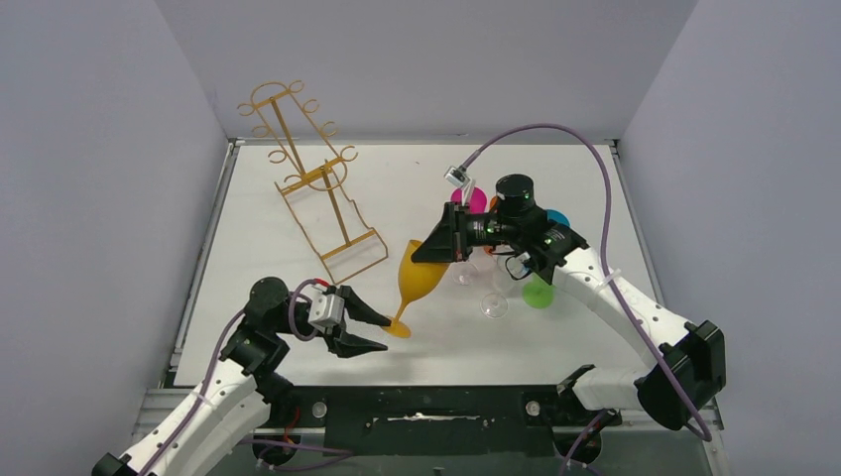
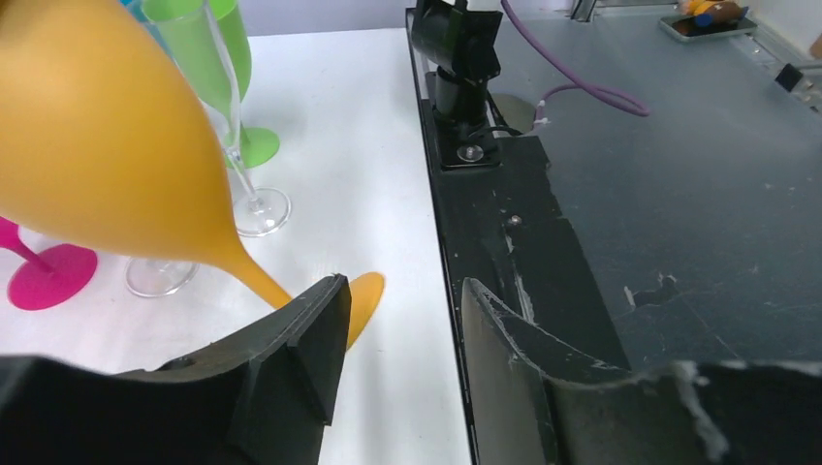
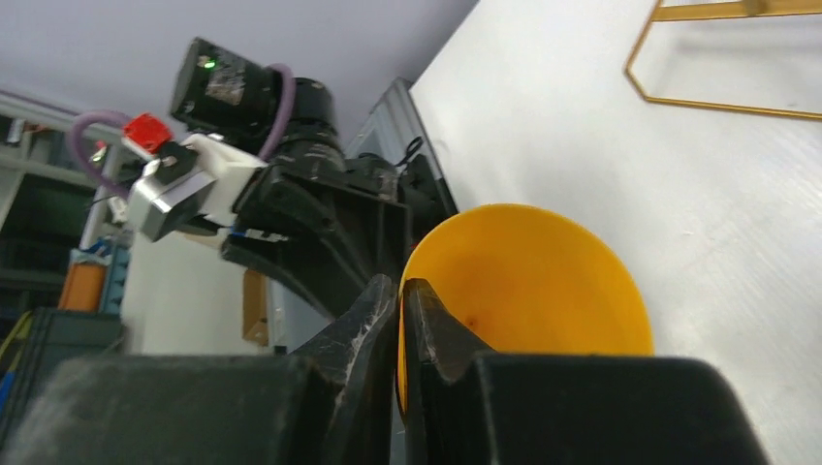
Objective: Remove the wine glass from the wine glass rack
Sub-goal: Place the wine glass at the center of the board, then reset both arms
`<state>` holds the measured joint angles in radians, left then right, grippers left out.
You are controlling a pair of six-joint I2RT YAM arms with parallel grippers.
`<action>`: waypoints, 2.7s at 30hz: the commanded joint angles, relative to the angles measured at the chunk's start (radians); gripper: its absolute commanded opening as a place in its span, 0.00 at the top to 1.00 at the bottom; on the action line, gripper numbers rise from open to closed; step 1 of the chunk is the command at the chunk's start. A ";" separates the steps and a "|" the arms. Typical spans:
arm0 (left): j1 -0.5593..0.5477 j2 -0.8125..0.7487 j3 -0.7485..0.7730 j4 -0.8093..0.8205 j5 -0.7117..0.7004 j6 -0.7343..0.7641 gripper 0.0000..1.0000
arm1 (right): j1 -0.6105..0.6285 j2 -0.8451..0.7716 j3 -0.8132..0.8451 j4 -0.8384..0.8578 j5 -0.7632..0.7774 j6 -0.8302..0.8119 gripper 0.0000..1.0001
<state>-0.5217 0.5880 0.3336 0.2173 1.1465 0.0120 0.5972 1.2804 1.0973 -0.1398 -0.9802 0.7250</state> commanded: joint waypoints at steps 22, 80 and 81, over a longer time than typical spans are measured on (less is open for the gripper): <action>-0.001 -0.131 0.085 -0.100 -0.598 -0.263 0.20 | 0.398 0.112 0.085 -0.379 1.220 -0.389 1.00; 0.533 0.303 0.945 -1.019 -1.406 -0.453 0.03 | -0.432 -0.438 0.171 -0.459 1.215 -0.403 0.02; 0.537 0.310 0.992 -1.014 -1.426 -0.459 0.03 | -0.432 -0.436 0.194 -0.472 1.205 -0.420 0.02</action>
<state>-0.0067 0.8665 1.1454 -0.7979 -0.2962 -0.4271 0.1707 0.8368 1.1687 -0.5373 0.2852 0.3485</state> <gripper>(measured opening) 0.969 0.978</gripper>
